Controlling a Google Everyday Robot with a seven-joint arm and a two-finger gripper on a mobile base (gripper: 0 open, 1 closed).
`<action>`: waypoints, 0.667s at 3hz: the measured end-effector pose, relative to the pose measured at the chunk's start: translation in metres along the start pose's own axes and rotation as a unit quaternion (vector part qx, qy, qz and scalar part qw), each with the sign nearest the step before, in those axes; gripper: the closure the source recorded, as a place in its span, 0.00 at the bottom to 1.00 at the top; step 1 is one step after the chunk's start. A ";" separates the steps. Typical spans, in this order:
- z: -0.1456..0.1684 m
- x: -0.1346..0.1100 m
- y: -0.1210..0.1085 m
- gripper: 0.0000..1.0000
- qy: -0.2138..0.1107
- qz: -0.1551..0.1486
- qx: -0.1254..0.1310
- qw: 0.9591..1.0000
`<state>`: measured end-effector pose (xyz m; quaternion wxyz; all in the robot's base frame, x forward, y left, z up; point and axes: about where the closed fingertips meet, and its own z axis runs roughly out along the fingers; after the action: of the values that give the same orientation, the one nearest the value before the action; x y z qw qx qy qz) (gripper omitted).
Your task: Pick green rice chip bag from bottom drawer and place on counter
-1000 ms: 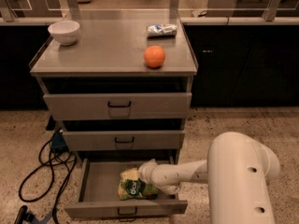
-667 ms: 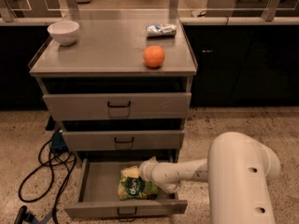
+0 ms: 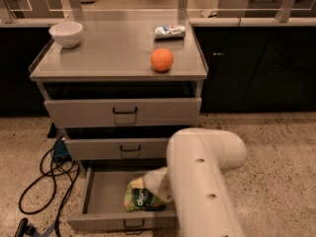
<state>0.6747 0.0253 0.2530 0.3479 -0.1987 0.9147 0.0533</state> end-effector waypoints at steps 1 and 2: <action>0.065 0.012 0.003 0.00 0.049 0.017 0.022 0.998; 0.081 -0.012 0.006 0.00 0.050 0.043 0.016 0.998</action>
Offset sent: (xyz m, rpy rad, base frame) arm 0.0267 0.0107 -0.0506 -0.0497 0.0693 -0.0531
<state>0.7306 0.0541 0.1996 0.3018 -0.1564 0.9394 0.0436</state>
